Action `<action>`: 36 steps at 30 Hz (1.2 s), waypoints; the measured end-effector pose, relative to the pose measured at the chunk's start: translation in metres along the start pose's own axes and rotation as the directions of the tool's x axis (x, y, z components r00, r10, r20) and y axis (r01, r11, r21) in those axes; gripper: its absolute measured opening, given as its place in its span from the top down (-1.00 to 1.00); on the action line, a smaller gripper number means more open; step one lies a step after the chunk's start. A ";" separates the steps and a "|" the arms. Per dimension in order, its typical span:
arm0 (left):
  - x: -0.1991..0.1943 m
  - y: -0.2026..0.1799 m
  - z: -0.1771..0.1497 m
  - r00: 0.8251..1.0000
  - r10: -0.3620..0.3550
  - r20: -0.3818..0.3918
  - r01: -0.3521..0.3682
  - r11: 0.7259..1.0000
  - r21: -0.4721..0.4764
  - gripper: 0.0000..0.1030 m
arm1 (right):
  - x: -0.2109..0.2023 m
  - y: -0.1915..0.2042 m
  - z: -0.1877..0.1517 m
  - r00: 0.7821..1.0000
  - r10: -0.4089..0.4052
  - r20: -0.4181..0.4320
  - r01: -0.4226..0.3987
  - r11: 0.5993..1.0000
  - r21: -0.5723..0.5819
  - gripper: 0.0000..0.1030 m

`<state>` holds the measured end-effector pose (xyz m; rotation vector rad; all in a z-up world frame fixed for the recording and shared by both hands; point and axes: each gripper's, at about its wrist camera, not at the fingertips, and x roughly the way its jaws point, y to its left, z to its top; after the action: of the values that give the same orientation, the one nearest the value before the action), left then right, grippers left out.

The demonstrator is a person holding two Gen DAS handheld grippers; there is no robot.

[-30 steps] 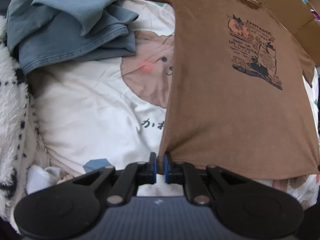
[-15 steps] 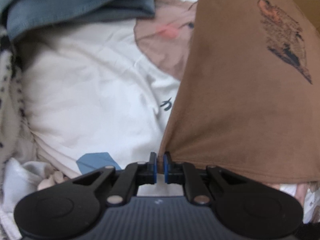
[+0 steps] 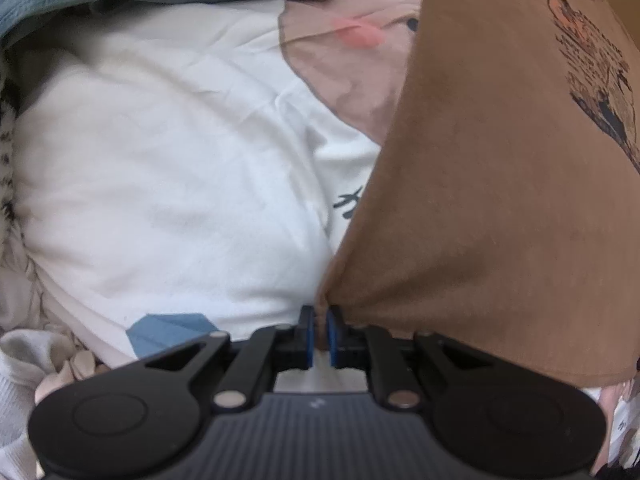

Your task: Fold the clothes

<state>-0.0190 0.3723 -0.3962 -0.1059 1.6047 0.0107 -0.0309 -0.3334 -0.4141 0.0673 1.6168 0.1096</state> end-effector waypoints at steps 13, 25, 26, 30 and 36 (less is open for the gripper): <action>-0.055 0.003 -0.012 0.994 -0.085 0.063 0.091 0.991 -0.101 -0.50 | -0.063 -0.025 -0.024 0.997 0.057 0.048 -0.062 0.992 0.113 -0.32; -0.131 -0.011 -0.019 0.982 -0.095 0.162 0.114 0.987 -0.110 -0.59 | -0.152 -0.045 -0.045 0.973 0.054 0.226 -0.094 0.981 0.171 -0.51; -0.136 -0.010 -0.019 0.981 -0.093 0.169 0.113 0.987 -0.113 -0.59 | -0.157 -0.048 -0.046 0.969 0.058 0.240 -0.102 0.979 0.176 -0.53; -0.154 -0.006 -0.021 0.975 -0.097 0.198 0.123 0.985 -0.123 -0.59 | -0.182 -0.060 -0.055 0.956 0.054 0.289 -0.115 0.974 0.197 -0.54; -0.184 -0.008 -0.023 0.961 -0.112 0.252 0.143 0.984 -0.107 -0.60 | -0.223 -0.067 -0.061 0.922 0.021 0.386 -0.107 0.973 0.202 -0.55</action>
<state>-0.0351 0.3737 -0.2110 -0.2938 1.3461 0.0228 -0.0794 -0.4263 -0.1969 0.2971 1.2288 -0.0326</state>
